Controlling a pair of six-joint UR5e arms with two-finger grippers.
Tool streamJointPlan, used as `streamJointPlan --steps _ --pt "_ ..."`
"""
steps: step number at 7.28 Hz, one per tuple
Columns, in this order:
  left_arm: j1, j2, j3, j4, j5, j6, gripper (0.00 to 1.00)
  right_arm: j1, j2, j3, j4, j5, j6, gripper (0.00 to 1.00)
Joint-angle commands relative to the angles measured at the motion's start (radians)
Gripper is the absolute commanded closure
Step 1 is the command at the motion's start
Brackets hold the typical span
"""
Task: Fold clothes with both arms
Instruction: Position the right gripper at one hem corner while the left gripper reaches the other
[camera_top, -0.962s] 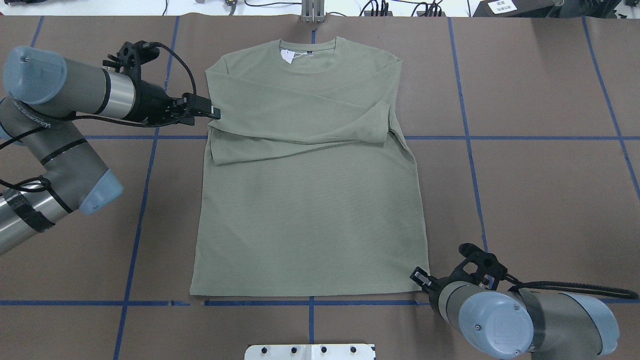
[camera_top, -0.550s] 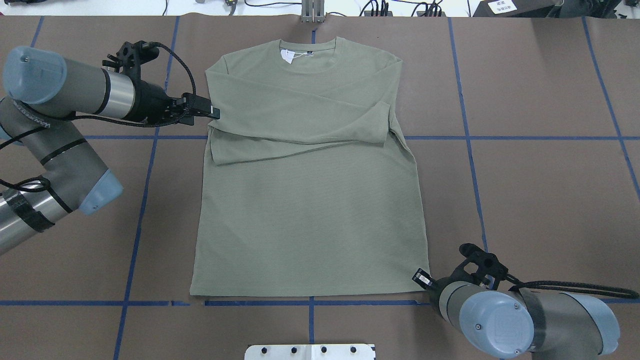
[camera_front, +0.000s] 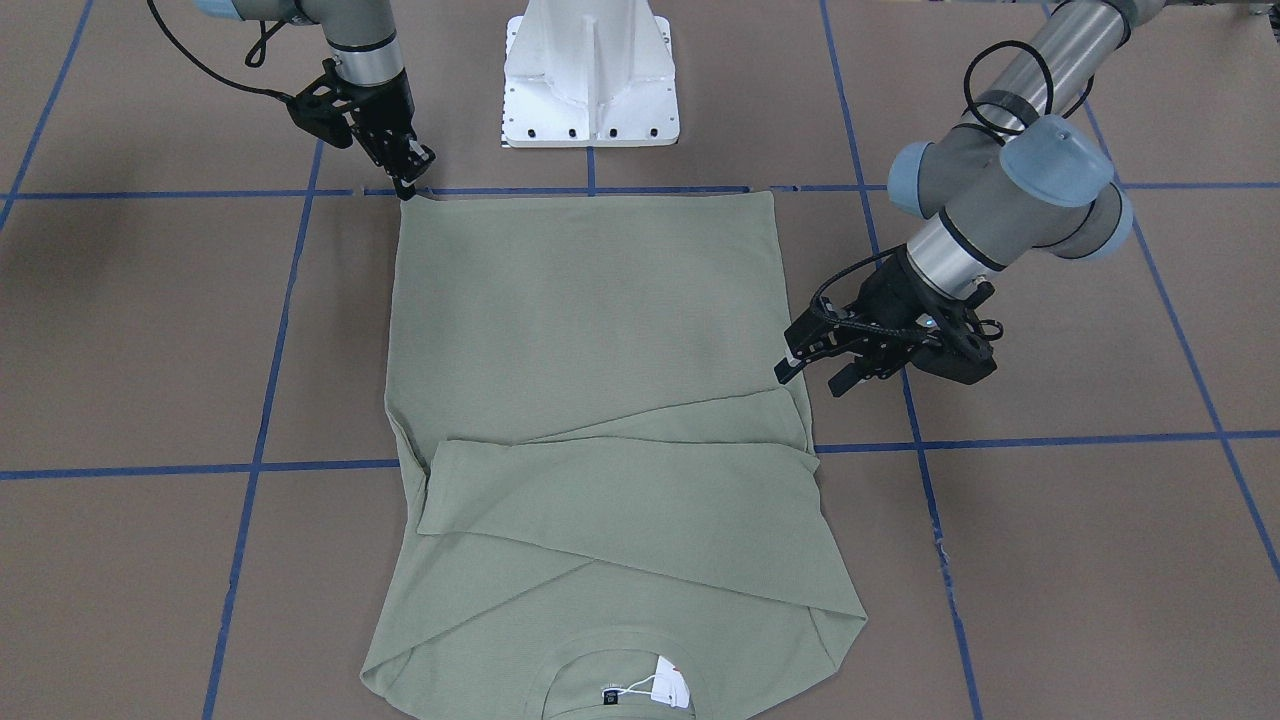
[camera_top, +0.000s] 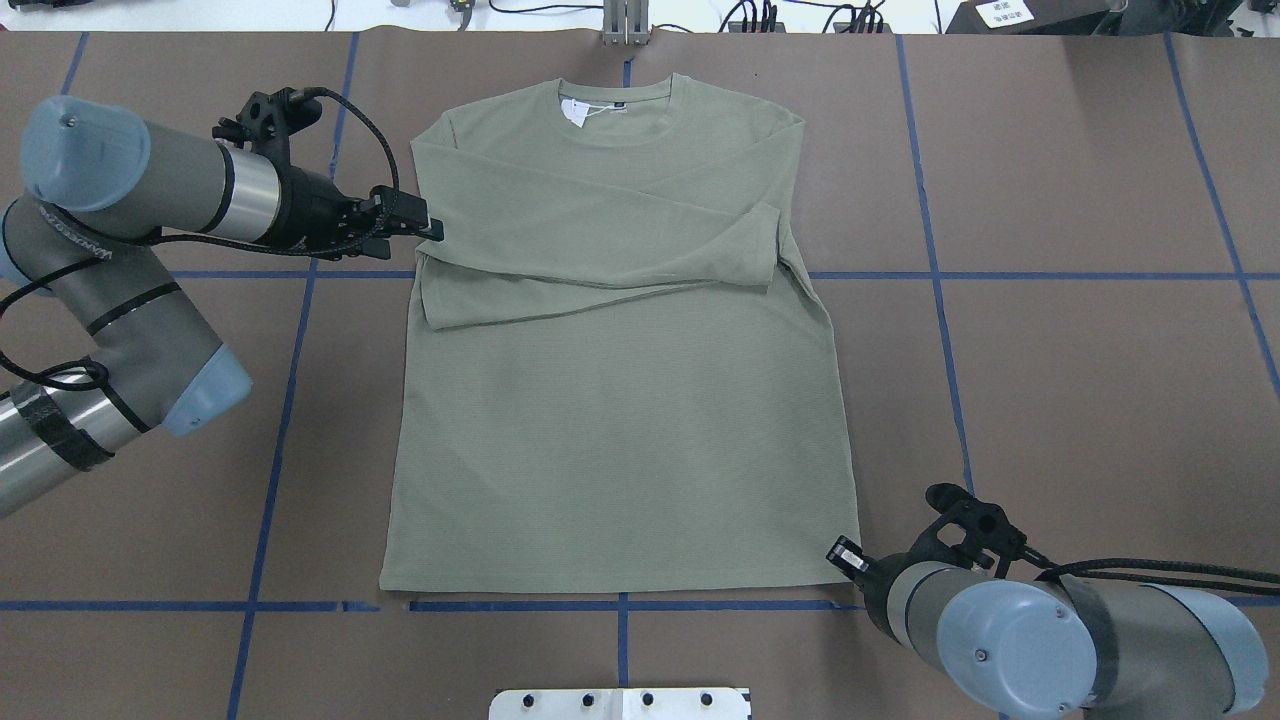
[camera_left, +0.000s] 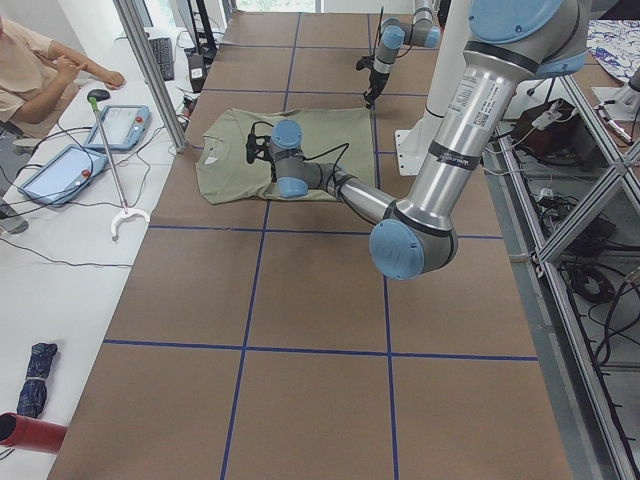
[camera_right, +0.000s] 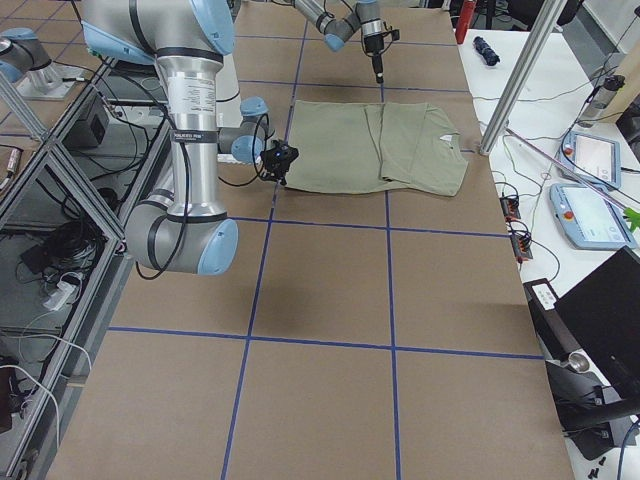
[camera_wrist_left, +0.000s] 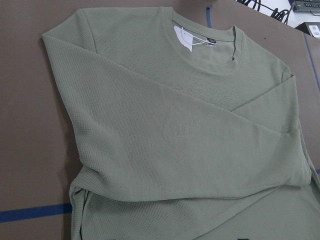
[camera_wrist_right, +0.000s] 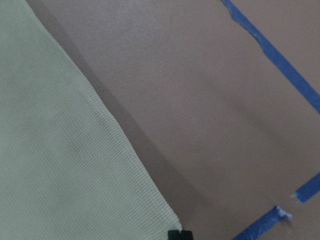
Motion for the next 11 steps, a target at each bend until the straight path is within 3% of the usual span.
streamJointPlan --steps 1,2,4,5,8,11 --pt "0.086 0.109 -0.121 0.033 0.106 -0.131 0.15 0.0 -0.025 0.038 0.001 0.015 0.0 1.0" --pt "0.123 0.193 -0.213 0.095 0.154 -0.151 0.15 0.0 -0.025 0.038 0.001 0.015 0.0 1.0" --pt "0.276 0.218 -0.382 0.332 0.272 -0.255 0.15 0.0 -0.025 0.04 0.001 0.015 0.001 1.0" --pt "0.365 0.253 -0.442 0.365 0.327 -0.35 0.15 0.0 -0.027 0.04 -0.001 0.015 0.0 1.0" --pt "0.585 0.328 -0.443 0.399 0.502 -0.481 0.16 0.0 -0.025 0.04 -0.001 0.015 0.0 1.0" --pt "0.598 0.332 -0.498 0.491 0.5 -0.484 0.19 -0.001 -0.025 0.04 -0.001 0.015 0.0 1.0"
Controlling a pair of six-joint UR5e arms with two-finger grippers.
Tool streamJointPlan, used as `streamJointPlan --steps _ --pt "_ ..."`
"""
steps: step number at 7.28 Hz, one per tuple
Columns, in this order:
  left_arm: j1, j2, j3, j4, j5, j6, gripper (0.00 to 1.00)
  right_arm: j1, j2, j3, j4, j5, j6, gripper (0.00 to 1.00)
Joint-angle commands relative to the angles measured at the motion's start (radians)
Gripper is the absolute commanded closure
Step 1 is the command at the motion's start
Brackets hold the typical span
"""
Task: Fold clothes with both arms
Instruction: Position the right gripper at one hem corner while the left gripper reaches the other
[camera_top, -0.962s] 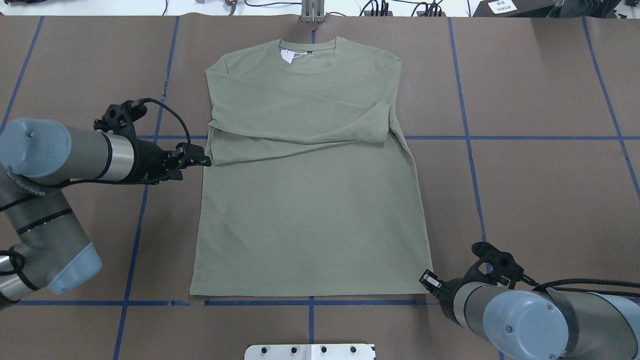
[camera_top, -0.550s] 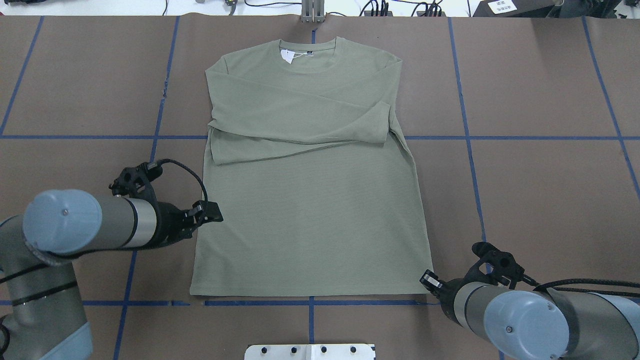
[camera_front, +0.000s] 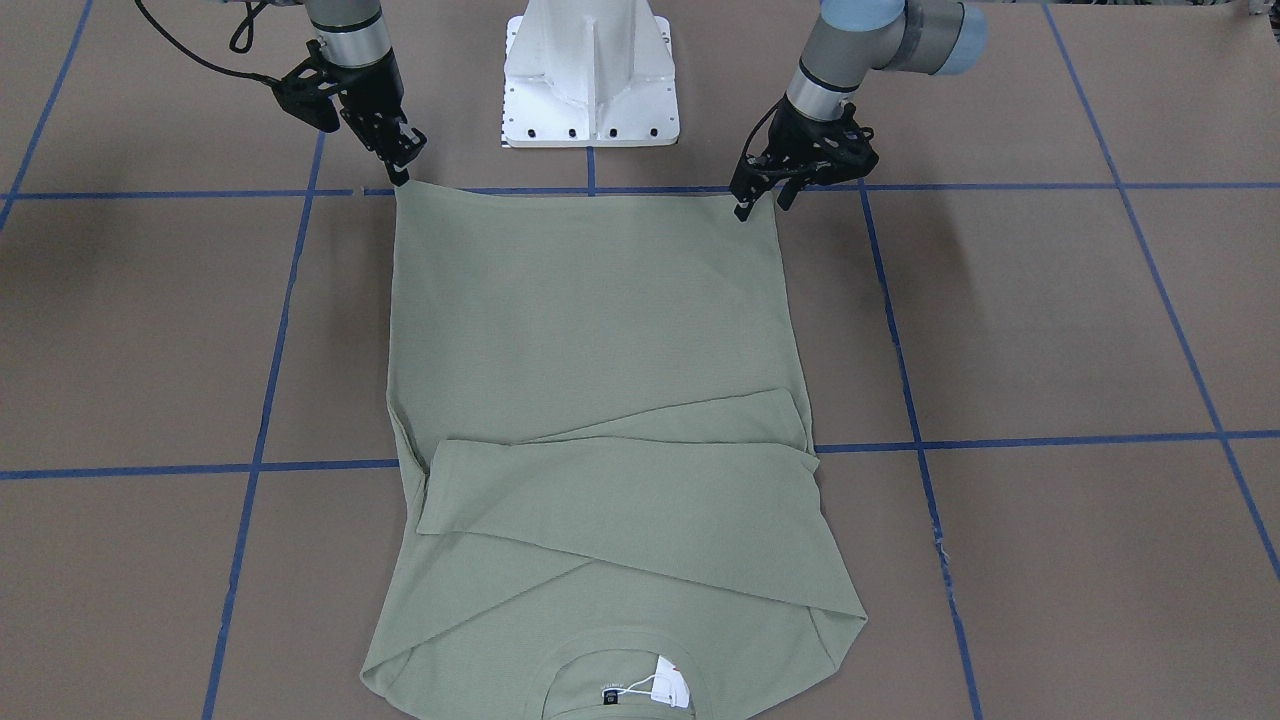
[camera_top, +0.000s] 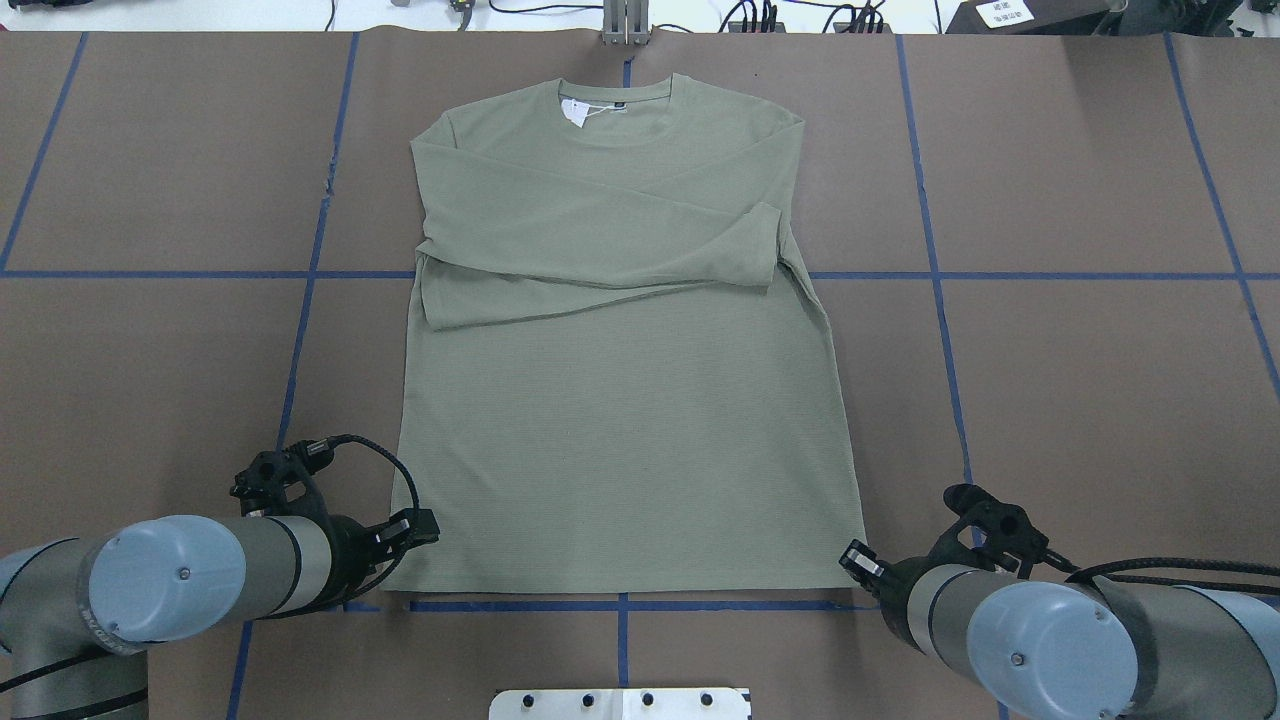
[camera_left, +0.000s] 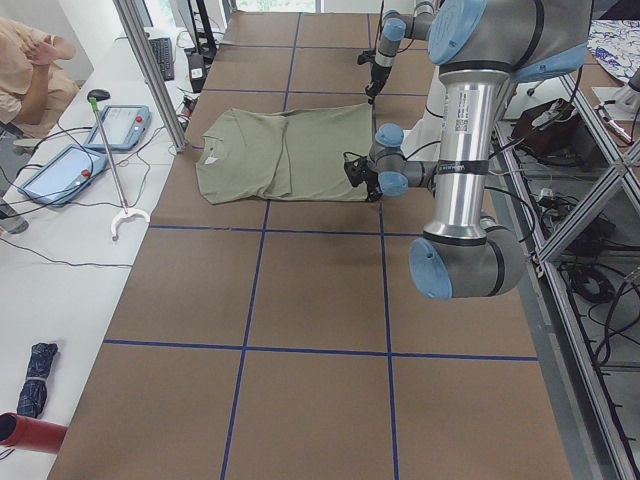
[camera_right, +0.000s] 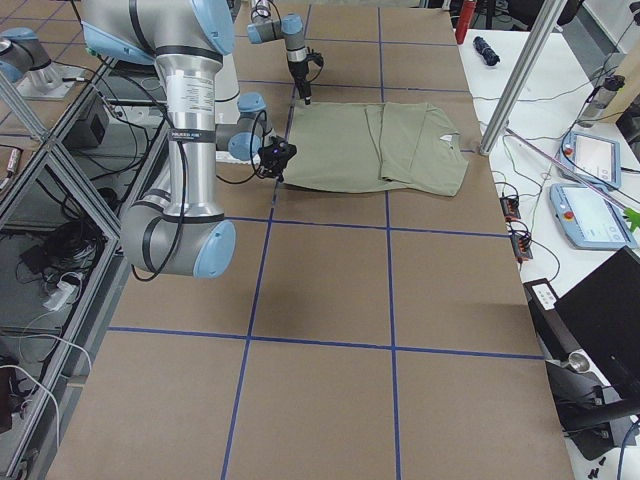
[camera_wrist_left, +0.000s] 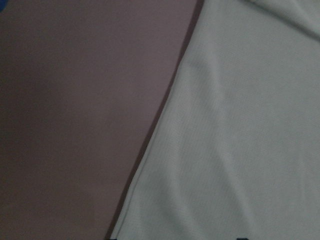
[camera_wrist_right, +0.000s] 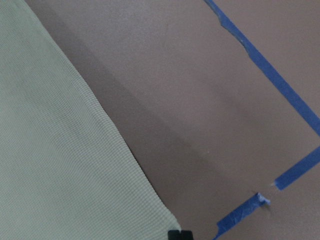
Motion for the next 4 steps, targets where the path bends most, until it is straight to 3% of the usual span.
streamJointPlan --steps 1,2,4 --pt "0.026 0.004 -0.021 0.061 0.003 -0.004 0.19 -0.001 0.002 -0.001 0.0 0.0 0.0 1.0" --pt "0.03 0.004 -0.019 0.07 0.003 -0.004 0.21 -0.001 0.002 -0.001 0.0 0.0 0.0 1.0" --pt "0.04 0.004 -0.016 0.074 0.001 -0.006 0.39 -0.001 0.003 -0.001 0.0 0.0 0.0 1.0"
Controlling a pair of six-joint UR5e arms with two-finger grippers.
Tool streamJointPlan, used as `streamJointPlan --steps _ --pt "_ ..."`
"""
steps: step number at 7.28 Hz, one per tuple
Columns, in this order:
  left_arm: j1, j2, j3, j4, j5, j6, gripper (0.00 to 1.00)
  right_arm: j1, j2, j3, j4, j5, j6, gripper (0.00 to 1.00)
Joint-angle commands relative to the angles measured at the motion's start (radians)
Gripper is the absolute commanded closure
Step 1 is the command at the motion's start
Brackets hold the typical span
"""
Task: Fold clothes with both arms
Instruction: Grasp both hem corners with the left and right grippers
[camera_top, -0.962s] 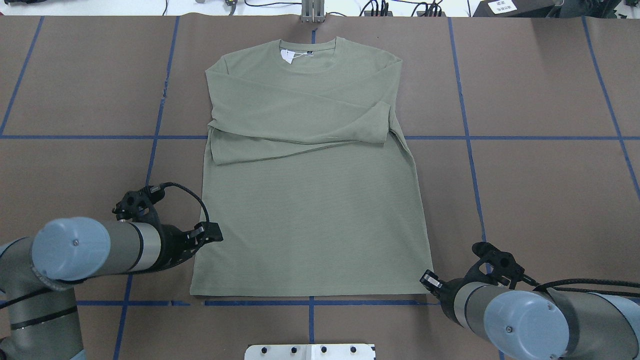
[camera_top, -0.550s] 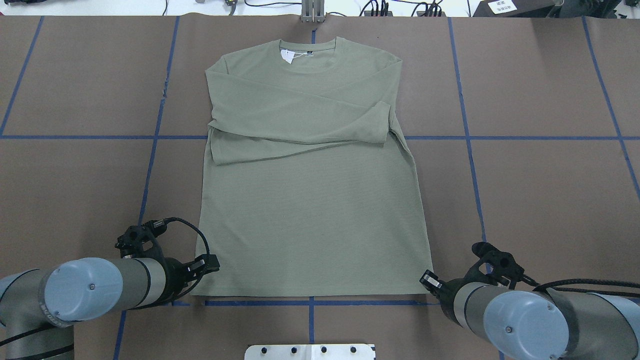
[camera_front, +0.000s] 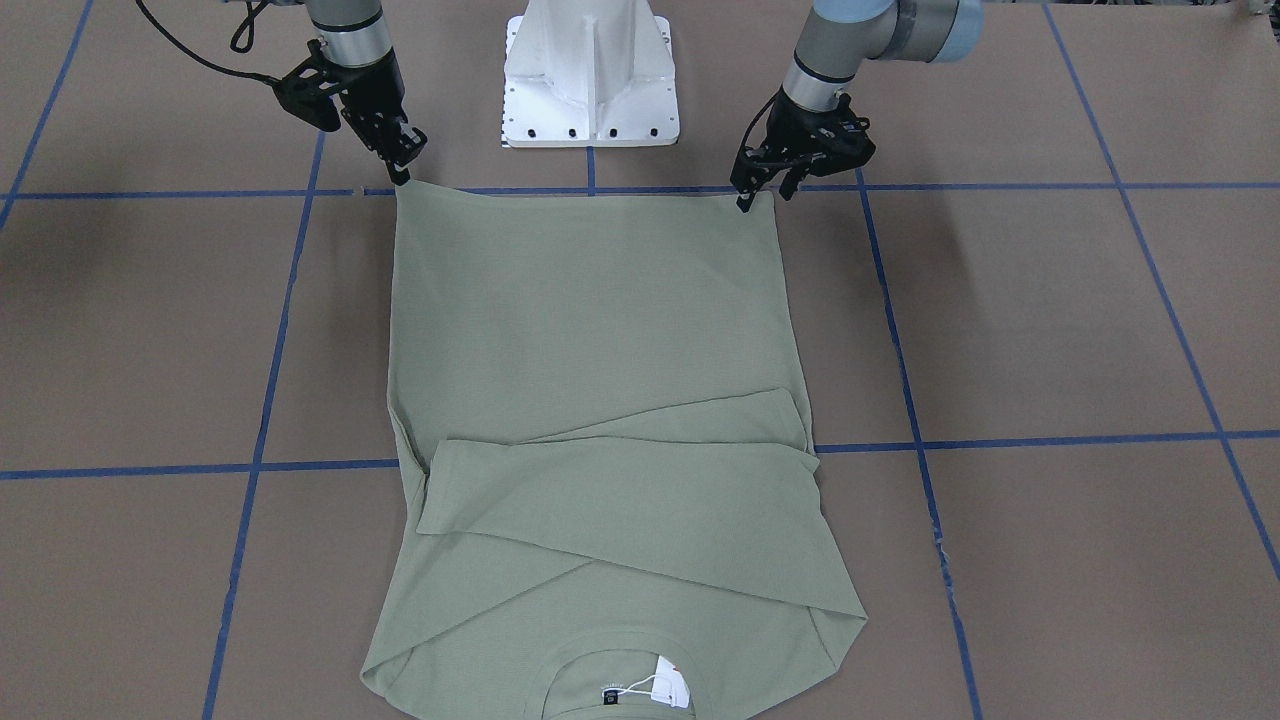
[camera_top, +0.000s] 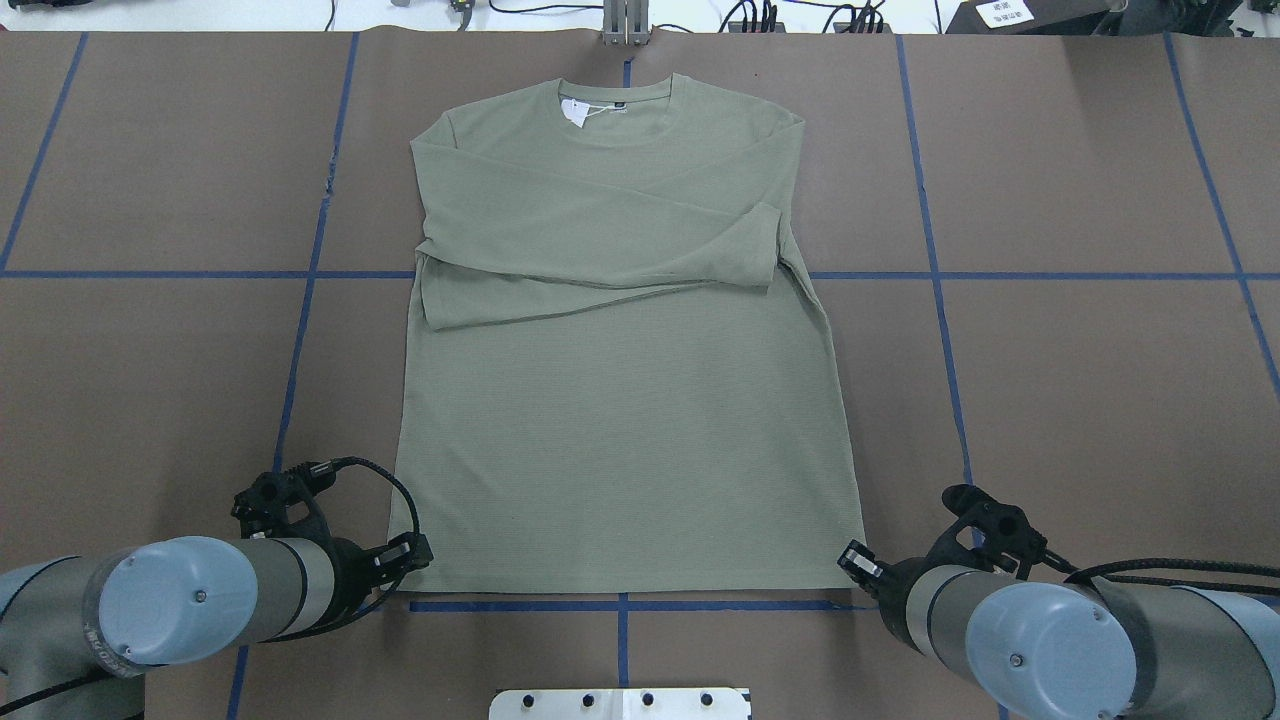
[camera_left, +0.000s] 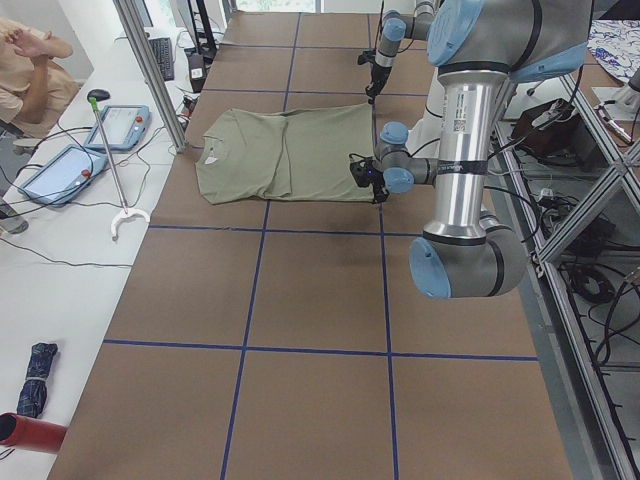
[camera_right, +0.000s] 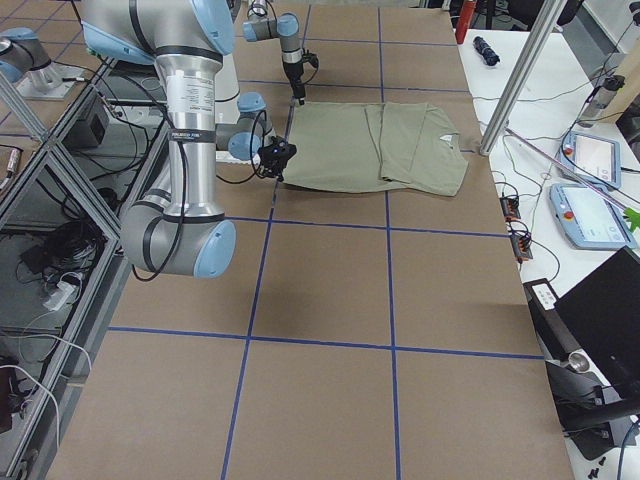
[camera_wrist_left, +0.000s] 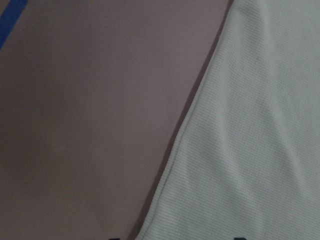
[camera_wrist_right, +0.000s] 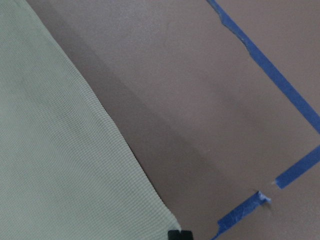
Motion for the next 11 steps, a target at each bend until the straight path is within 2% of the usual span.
streamJointPlan --steps 1,2,3,6,10,11 --pt "0.007 0.0 0.001 0.004 -0.001 -0.019 0.54 0.0 0.002 0.001 0.0 -0.001 0.0 1.0" --pt "0.007 0.0 -0.002 0.004 -0.001 -0.029 0.82 0.0 0.002 0.001 0.0 -0.001 0.0 1.0" --pt "0.007 0.002 -0.002 0.004 -0.003 -0.029 1.0 -0.002 0.004 0.001 0.0 -0.001 0.0 1.0" --pt "0.008 0.017 -0.046 0.006 -0.058 -0.018 1.0 0.0 0.001 0.008 -0.003 -0.002 0.002 1.0" --pt "0.073 0.055 -0.158 0.008 -0.073 -0.026 1.0 -0.095 -0.128 0.159 -0.009 -0.002 0.006 1.0" --pt "0.079 0.057 -0.189 0.011 -0.123 -0.018 1.0 -0.101 -0.142 0.179 -0.009 -0.002 0.008 1.0"
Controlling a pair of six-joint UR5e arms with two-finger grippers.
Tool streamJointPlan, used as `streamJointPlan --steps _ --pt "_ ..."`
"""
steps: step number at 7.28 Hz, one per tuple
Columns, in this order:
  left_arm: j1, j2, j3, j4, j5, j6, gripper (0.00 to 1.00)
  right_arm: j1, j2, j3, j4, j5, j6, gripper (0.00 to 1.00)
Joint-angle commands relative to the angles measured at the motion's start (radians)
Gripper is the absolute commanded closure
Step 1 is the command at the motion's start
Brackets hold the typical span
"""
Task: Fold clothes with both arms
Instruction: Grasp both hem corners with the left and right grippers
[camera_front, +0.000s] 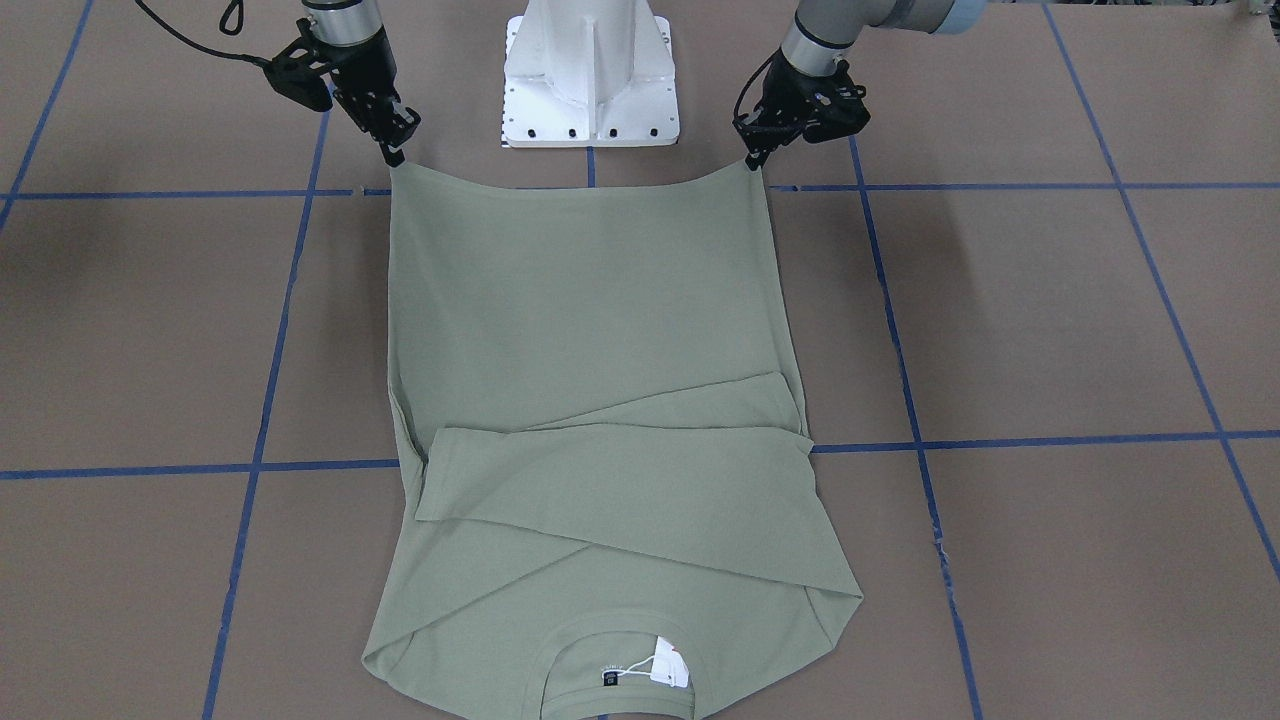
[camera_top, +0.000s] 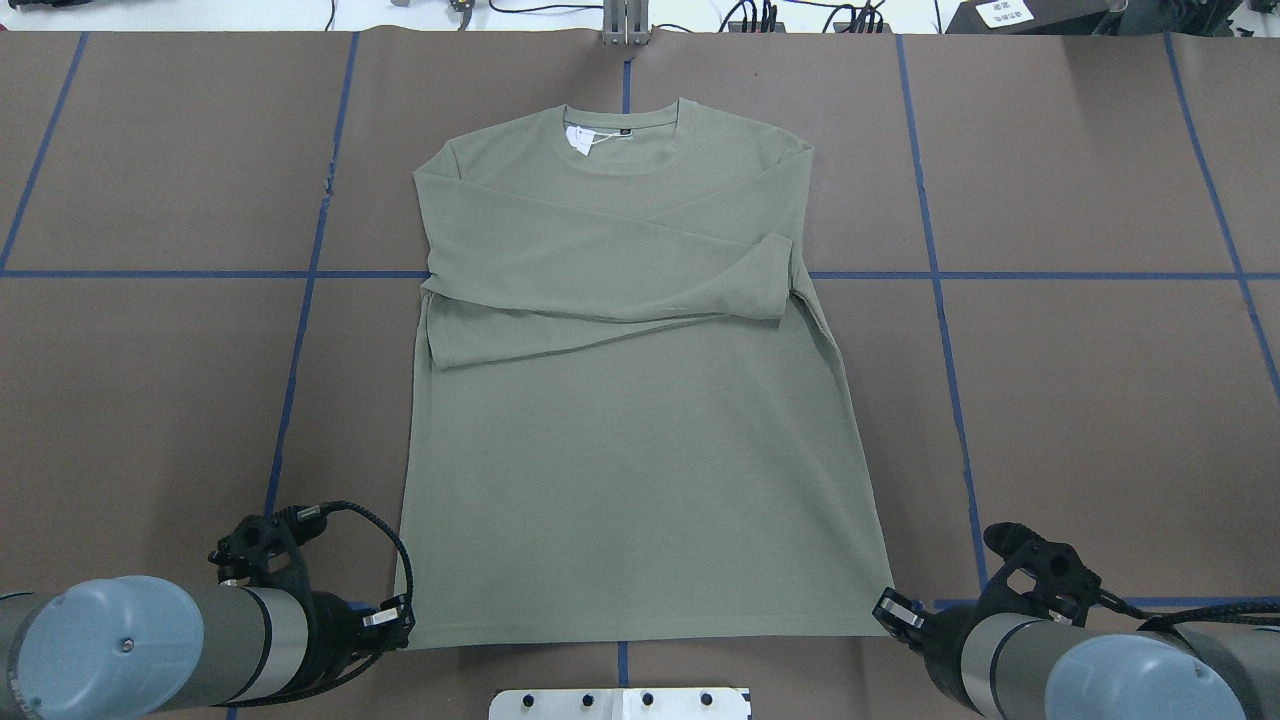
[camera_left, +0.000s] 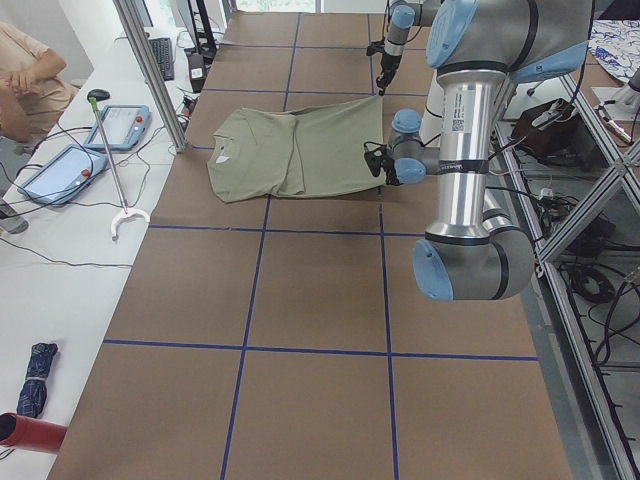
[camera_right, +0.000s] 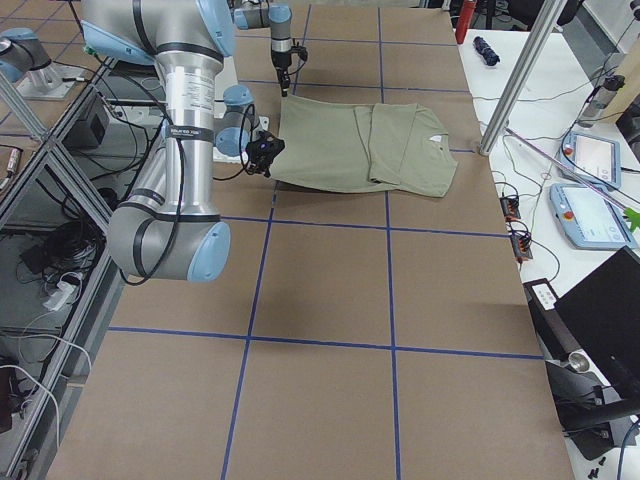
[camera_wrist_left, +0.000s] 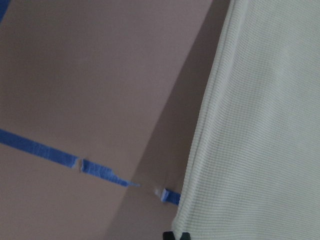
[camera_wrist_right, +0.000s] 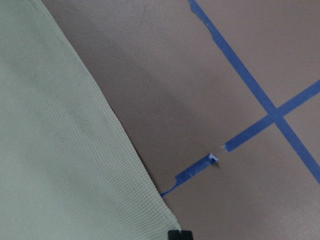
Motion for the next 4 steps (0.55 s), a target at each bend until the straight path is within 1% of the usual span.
streamJointPlan --steps 1,2,3,4 --pt "0.037 0.001 -0.053 0.045 -0.041 -0.001 1.0 -0.016 -0.039 0.053 0.0 0.0 0.002 1.0" --pt "0.028 0.004 -0.085 0.056 -0.049 -0.005 1.0 -0.01 -0.042 0.069 0.0 -0.002 0.002 1.0" --pt "0.003 -0.003 -0.093 0.059 -0.048 0.007 1.0 0.059 -0.033 0.072 0.0 0.0 -0.004 1.0" --pt "-0.044 -0.025 -0.057 0.064 -0.048 0.03 1.0 0.128 -0.024 0.064 0.0 0.003 -0.022 1.0"
